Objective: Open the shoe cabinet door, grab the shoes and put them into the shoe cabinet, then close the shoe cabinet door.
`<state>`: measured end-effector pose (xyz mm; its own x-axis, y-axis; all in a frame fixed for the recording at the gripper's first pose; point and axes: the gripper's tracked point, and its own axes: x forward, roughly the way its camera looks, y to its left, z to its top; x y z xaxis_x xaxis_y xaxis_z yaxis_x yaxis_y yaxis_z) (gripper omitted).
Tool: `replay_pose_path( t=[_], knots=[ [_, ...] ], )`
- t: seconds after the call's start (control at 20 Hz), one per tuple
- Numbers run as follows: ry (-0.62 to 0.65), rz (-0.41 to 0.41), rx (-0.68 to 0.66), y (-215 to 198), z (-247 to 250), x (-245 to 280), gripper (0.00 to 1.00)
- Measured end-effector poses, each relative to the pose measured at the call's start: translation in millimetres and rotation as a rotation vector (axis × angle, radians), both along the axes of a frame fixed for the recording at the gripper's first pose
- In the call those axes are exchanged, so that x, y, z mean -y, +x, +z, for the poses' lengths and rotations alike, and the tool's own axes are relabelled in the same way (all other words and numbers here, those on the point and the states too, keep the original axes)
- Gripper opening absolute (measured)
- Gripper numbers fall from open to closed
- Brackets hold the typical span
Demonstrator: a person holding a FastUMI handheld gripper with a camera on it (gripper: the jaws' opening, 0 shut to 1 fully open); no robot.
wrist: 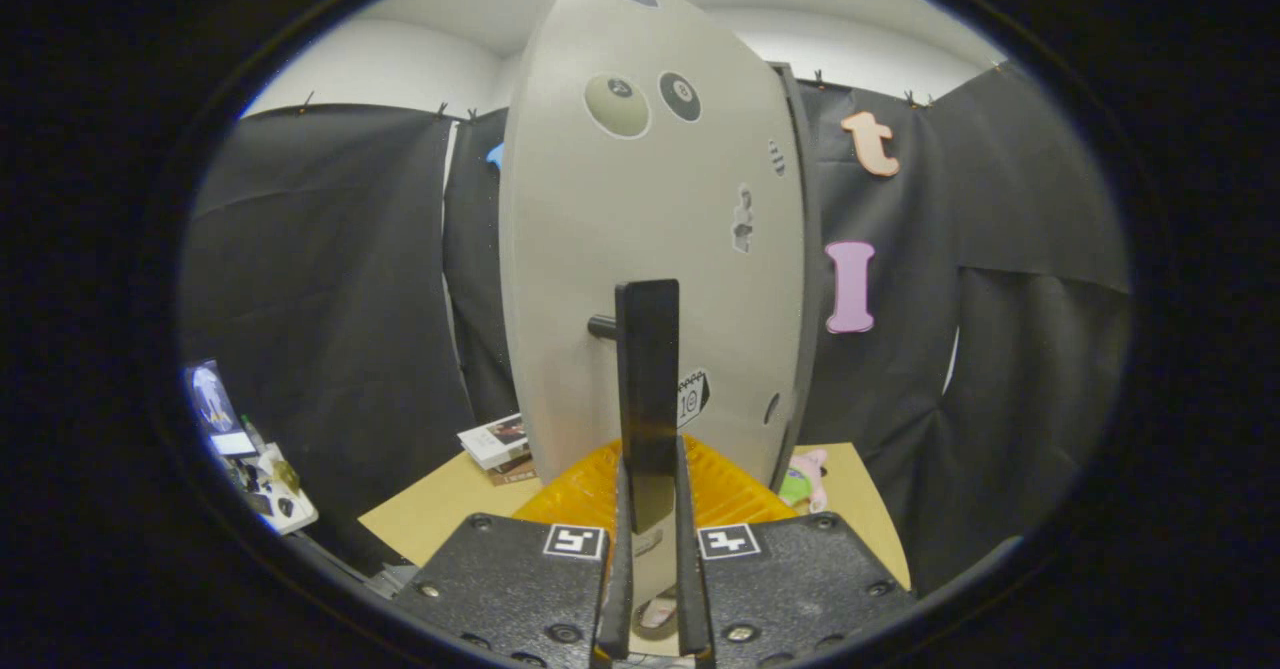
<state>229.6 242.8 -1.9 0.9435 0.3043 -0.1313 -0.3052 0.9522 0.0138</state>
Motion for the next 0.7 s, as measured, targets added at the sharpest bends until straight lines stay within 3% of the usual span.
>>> replay_pose_path(
  t=[0.35,0.7],
  knots=[
    [-0.02,-0.089,0.012,2.1,-0.9,46.0,0.06],
    [-0.015,-0.094,-0.007,-3.5,2.6,100.2,0.05]
  ],
)
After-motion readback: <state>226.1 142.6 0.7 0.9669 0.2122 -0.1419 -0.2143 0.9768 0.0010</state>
